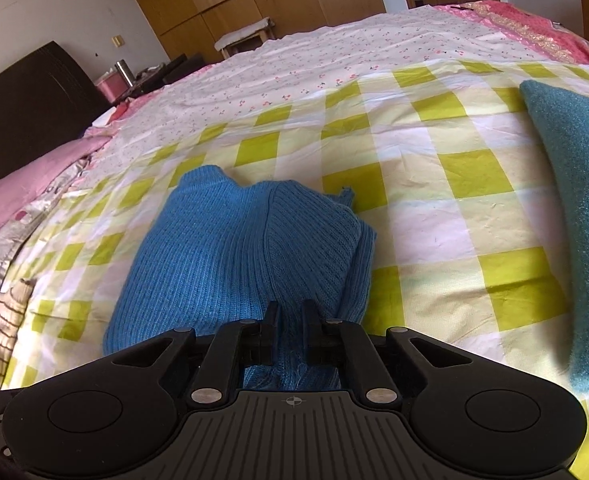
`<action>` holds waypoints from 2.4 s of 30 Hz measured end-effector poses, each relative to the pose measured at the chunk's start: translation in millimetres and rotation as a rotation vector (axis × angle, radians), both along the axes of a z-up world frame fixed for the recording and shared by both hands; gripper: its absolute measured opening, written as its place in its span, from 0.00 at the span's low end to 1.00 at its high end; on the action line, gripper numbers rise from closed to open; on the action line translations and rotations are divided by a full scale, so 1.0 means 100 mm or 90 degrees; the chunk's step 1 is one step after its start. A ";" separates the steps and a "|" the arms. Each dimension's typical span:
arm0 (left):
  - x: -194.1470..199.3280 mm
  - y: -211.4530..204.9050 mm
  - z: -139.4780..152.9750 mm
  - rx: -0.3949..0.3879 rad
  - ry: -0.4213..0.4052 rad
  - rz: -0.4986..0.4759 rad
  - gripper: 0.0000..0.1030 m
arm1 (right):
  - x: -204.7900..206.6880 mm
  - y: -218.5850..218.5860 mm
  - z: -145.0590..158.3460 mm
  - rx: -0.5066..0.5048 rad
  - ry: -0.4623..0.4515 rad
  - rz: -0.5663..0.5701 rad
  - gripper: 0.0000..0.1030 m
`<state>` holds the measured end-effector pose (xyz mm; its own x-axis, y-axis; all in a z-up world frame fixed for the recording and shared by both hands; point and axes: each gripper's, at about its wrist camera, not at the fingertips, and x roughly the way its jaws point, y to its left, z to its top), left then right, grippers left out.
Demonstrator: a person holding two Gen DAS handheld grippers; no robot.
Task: Fold small clothes
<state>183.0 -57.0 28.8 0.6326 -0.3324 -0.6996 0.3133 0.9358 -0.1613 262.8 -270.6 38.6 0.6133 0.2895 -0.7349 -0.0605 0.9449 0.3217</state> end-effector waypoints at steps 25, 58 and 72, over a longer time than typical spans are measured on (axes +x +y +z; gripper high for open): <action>0.16 0.13 0.08 -0.035 0.003 -0.006 0.18 | -0.53 0.17 0.03 0.012 0.007 0.046 0.15; 0.66 0.68 -0.03 -0.231 0.042 0.035 0.44 | -0.13 -0.37 -0.27 0.210 0.025 -0.055 0.63; 0.82 0.60 -0.23 -0.228 0.061 0.011 0.62 | -0.01 -0.37 -0.39 0.246 0.044 -0.058 0.65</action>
